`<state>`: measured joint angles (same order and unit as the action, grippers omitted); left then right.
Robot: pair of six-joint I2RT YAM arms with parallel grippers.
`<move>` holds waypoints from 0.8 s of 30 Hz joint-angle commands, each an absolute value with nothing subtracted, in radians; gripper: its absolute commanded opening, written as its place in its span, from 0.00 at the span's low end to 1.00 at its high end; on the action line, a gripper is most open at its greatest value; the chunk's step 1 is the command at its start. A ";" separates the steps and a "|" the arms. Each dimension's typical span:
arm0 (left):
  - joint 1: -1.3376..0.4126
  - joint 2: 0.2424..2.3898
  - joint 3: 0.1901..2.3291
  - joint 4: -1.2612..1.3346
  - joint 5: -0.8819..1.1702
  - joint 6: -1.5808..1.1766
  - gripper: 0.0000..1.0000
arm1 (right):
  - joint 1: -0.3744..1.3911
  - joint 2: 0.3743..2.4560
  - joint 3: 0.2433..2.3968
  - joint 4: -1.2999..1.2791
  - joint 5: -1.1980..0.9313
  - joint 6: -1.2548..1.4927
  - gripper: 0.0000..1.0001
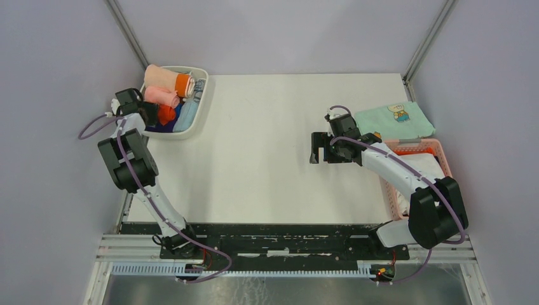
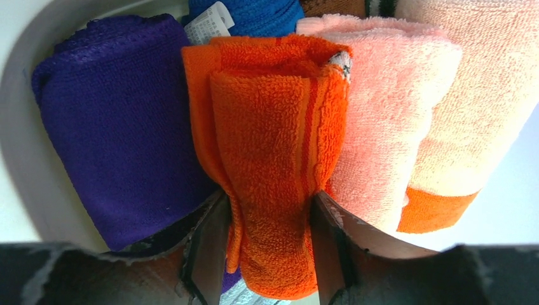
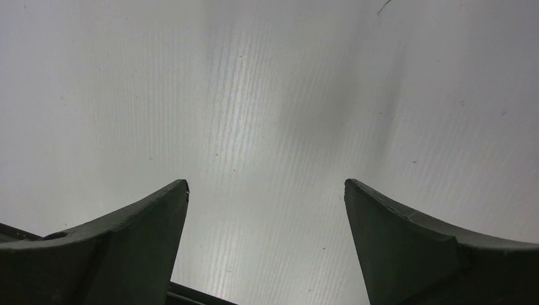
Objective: Roll the towels
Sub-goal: Place the towel in the bin.
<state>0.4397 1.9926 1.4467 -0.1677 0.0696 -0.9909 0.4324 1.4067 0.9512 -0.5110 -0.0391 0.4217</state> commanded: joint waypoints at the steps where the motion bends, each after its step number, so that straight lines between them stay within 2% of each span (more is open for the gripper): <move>1: 0.434 1.962 1.476 -0.188 0.042 -0.936 0.57 | 0.438 1.377 0.974 -0.493 -0.009 0.419 1.00; 4: 0.435 1.933 1.475 -0.211 0.018 -0.917 0.66 | 0.439 1.370 0.977 -0.495 -0.008 0.421 1.00; 14: 0.435 1.790 1.442 -0.317 -0.067 -0.829 0.82 | 0.433 1.332 0.995 -0.524 0.002 0.433 1.00; 18: 0.434 1.676 1.376 -0.335 -0.039 -0.754 1.00 | 0.414 1.294 1.010 -0.556 0.016 0.432 1.00; 24: 0.433 1.439 1.277 -0.415 0.034 -0.565 0.99 | 0.389 1.183 1.049 -0.628 0.111 0.400 1.00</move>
